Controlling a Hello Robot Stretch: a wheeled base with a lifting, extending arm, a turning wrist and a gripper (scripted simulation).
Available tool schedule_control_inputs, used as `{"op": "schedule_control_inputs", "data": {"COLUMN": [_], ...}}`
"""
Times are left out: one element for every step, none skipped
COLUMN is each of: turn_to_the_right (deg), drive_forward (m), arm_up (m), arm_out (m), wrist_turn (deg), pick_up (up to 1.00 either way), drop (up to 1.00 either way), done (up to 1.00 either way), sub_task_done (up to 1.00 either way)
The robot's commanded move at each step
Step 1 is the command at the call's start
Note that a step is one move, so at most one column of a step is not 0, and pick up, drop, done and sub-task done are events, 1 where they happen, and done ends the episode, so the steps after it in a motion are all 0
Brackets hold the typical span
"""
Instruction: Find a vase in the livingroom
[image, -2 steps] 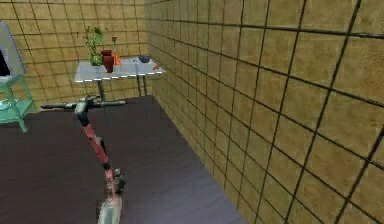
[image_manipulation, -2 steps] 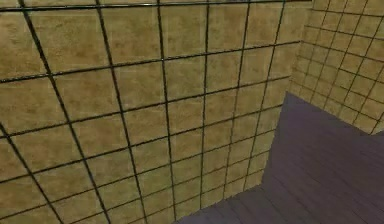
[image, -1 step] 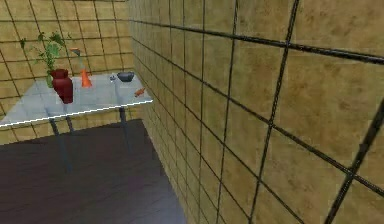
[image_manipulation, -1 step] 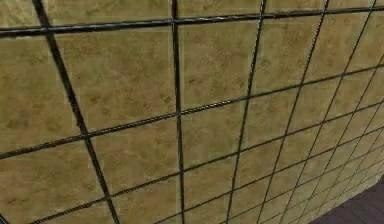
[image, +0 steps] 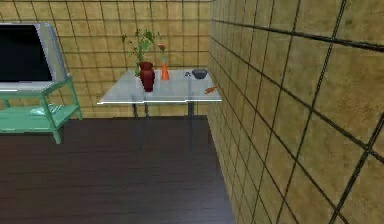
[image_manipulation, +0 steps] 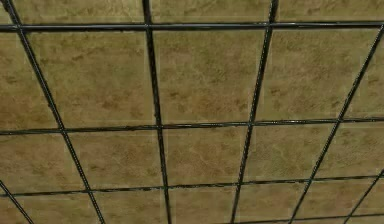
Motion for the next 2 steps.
{"op": "schedule_control_inputs", "data": {"turn_to_the_right": [0.0, -6.0], "drive_forward": [0.10, 0.00], "arm_up": [0.00, 0.00], "arm_out": [0.00, 0.00], "wrist_turn": [0.0, 0.0], "pick_up": [0.00, 0.00], "drop": [0.00, 0.00], "done": [0.00, 0.00], "sub_task_done": [0.00, 0.00]}}
